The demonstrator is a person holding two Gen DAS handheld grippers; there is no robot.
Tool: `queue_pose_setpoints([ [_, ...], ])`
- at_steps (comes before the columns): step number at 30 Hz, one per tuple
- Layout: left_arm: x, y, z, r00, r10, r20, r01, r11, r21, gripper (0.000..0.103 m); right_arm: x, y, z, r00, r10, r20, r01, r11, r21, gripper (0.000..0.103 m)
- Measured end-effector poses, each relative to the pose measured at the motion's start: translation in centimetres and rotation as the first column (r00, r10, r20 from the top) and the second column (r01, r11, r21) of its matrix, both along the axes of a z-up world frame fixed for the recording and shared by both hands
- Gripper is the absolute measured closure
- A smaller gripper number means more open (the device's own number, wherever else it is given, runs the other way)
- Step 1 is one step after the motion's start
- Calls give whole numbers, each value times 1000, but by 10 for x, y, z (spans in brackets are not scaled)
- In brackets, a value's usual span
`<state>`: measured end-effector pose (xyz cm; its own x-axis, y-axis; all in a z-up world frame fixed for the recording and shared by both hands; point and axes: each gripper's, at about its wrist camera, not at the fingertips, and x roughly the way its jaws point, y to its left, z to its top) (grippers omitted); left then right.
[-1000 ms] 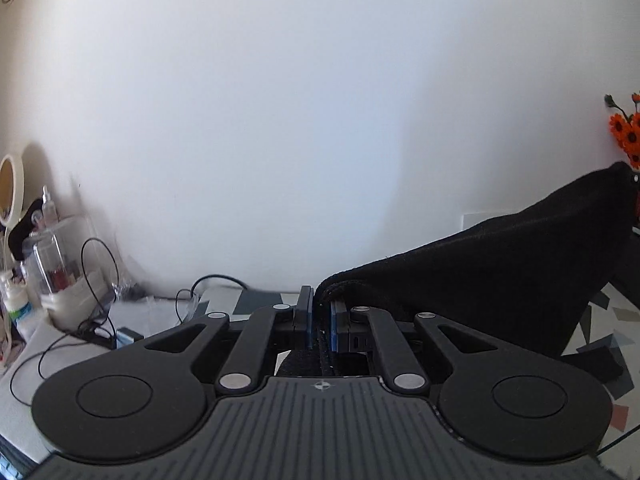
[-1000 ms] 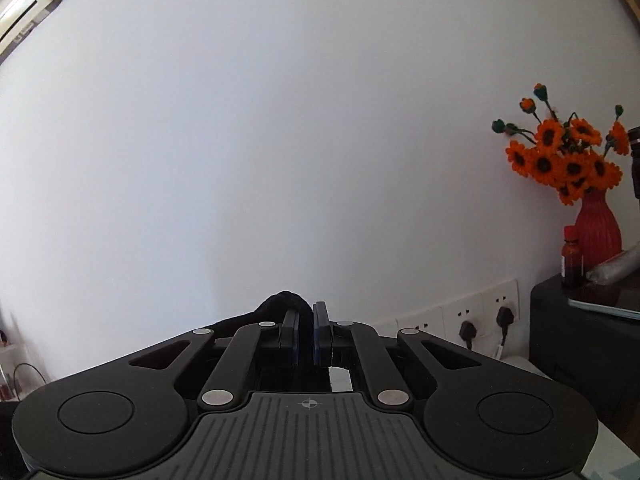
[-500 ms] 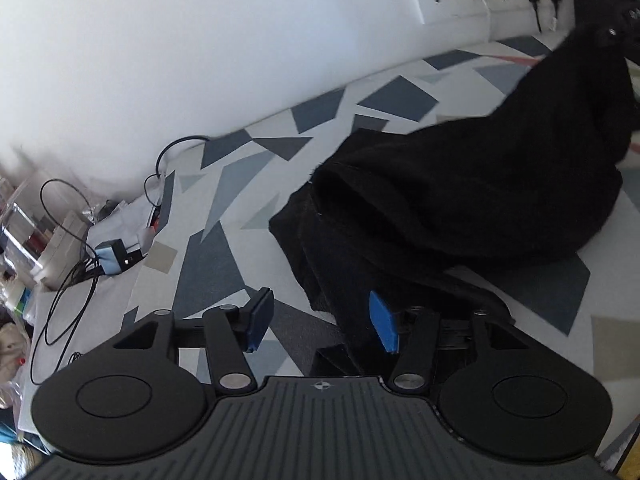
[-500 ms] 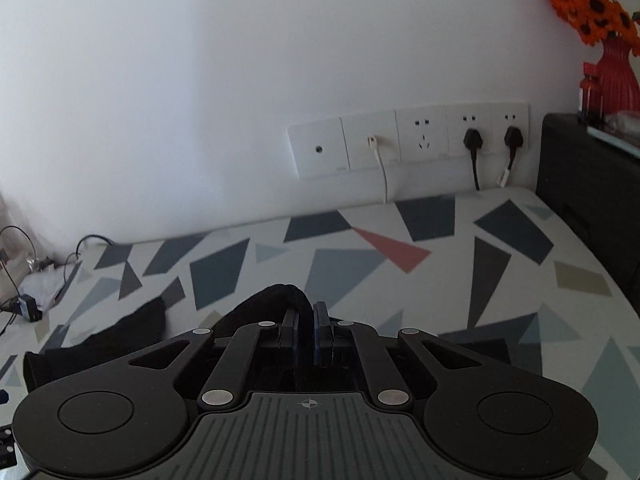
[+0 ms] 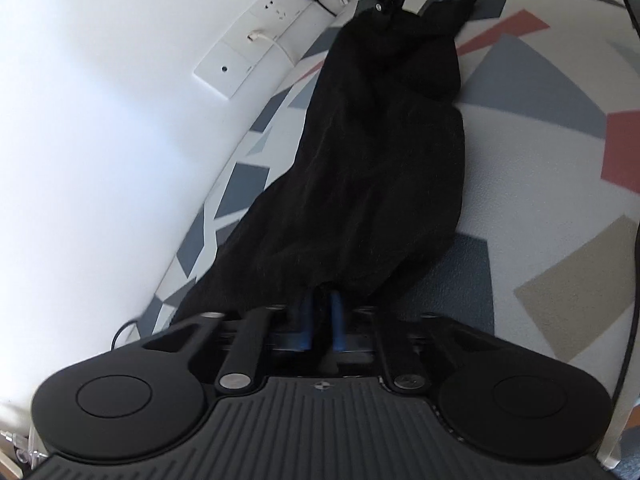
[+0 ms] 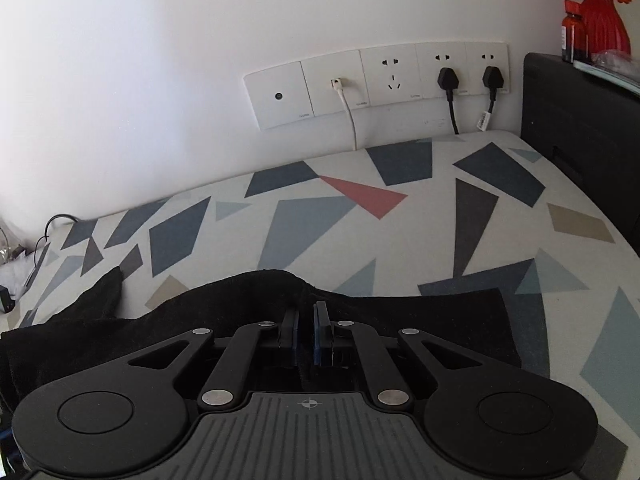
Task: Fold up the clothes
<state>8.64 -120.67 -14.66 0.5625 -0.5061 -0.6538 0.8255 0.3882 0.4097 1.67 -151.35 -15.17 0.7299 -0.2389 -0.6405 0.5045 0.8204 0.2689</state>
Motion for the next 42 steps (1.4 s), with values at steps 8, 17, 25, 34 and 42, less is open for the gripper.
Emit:
queue_pose_setpoints([
  [8,62,51,73,924,184,-334,-311,870,-382,101,-14,-17,2,999,-21,34,19,998,54,97],
  [17,68,38,41,923,333,-194,-369,908,-197,77,5,1,-5,999,23,28,-25,997,77,89],
  [25,-25,-30,-12,980,-179,-90,186,980,76,37,-19,-6,-3,998,-54,42,50,993,108,72],
  [34,-36,-57,-45,954,-284,-98,296,943,154,99,-56,-13,-8,992,-124,12,122,987,107,68],
  [42,39,3,62,943,22,-332,-128,946,-299,100,-67,-18,-10,988,-151,11,149,982,118,68],
])
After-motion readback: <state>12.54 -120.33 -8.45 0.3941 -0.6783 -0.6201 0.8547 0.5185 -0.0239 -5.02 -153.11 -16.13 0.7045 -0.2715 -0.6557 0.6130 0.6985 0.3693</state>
